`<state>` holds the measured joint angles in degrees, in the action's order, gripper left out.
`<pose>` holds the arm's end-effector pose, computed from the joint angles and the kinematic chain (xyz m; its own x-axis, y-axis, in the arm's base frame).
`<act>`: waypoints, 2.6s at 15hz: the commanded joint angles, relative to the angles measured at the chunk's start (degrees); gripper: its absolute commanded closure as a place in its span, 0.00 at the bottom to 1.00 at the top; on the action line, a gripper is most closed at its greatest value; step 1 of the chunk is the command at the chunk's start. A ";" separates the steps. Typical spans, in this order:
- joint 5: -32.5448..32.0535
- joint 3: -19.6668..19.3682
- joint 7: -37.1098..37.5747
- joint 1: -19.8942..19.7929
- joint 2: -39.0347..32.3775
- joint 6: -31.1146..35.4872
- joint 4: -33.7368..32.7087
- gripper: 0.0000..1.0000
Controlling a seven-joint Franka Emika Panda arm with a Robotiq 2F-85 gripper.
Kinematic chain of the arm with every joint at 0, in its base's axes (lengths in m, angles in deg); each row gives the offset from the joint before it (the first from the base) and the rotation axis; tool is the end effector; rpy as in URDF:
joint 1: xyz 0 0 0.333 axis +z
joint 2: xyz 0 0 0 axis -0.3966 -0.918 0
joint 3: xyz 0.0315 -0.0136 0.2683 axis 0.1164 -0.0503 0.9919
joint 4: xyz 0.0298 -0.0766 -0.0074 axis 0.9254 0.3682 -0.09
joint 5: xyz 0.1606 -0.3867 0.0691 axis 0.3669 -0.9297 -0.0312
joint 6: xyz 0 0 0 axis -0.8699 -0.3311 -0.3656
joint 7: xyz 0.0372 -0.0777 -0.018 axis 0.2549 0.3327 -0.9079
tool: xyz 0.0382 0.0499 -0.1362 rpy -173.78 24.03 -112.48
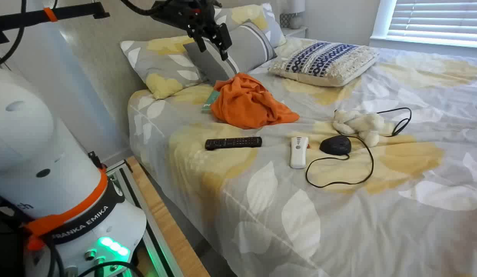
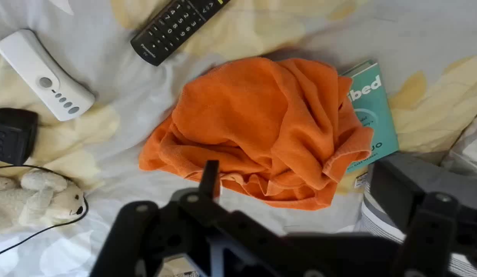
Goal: Flip the switch
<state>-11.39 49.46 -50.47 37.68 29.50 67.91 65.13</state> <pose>0.4525 0.1506 0.2963 0.9441 0.1492 0.2939 0.2019 -0.9666 -0.1578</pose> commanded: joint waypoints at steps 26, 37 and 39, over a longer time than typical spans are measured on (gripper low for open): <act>2.05 -12.65 -15.74 -9.48 -14.57 1.60 -2.09 0.00; 20.15 -12.11 -31.71 -14.76 -30.05 7.12 -9.11 0.00; 23.33 -11.54 -32.86 -15.10 -31.96 6.16 -10.43 0.00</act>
<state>6.88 37.01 -79.88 23.08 1.70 73.75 57.24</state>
